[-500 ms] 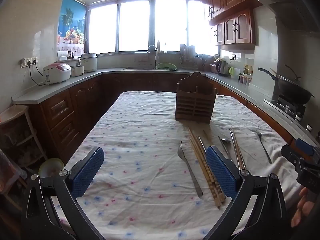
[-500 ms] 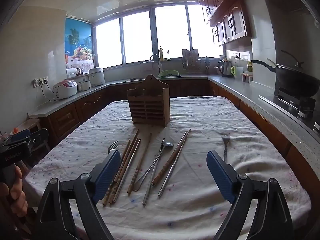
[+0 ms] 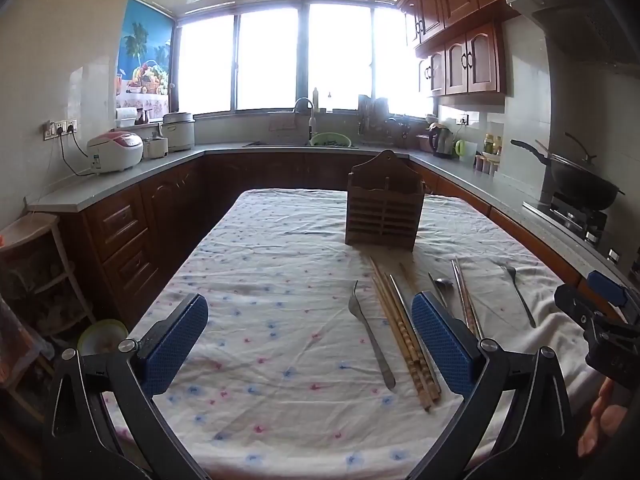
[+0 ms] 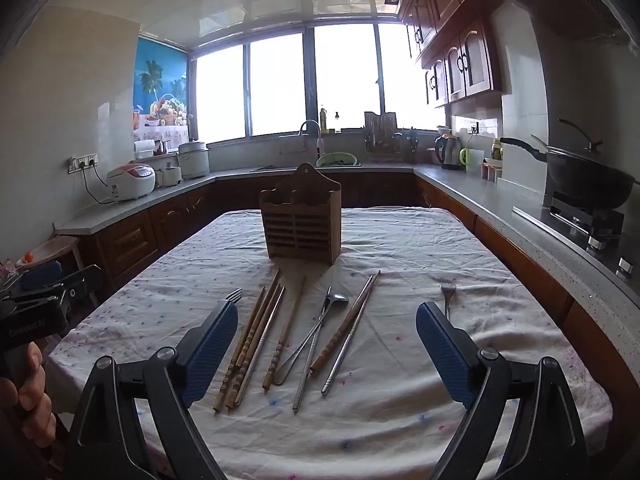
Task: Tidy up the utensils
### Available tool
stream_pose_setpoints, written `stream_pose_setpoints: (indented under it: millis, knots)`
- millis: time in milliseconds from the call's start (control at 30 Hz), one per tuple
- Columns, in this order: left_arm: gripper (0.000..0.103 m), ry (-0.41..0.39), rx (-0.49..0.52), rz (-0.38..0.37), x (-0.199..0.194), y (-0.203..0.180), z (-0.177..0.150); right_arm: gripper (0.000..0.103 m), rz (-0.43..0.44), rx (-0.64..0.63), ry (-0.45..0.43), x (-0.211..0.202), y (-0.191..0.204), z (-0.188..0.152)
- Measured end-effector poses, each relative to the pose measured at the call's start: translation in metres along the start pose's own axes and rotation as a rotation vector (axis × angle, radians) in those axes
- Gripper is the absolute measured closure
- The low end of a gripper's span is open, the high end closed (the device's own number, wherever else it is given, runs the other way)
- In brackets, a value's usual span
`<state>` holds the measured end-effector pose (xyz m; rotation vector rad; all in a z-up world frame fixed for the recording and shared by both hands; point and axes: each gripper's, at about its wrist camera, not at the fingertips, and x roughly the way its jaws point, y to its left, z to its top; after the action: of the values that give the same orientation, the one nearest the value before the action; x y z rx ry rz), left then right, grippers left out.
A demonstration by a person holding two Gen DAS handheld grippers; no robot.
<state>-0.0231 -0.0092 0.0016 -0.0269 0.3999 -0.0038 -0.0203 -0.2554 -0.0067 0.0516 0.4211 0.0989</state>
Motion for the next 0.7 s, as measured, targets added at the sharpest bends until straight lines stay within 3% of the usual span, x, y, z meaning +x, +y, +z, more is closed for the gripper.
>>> stream_pose_setpoints:
  millis: [700]
  knots:
    - [0.000,-0.019,0.001,0.016,-0.0047,-0.0004,0.0000,0.010,-0.020,0.004,-0.046,-0.0051,-0.0039,0.0027]
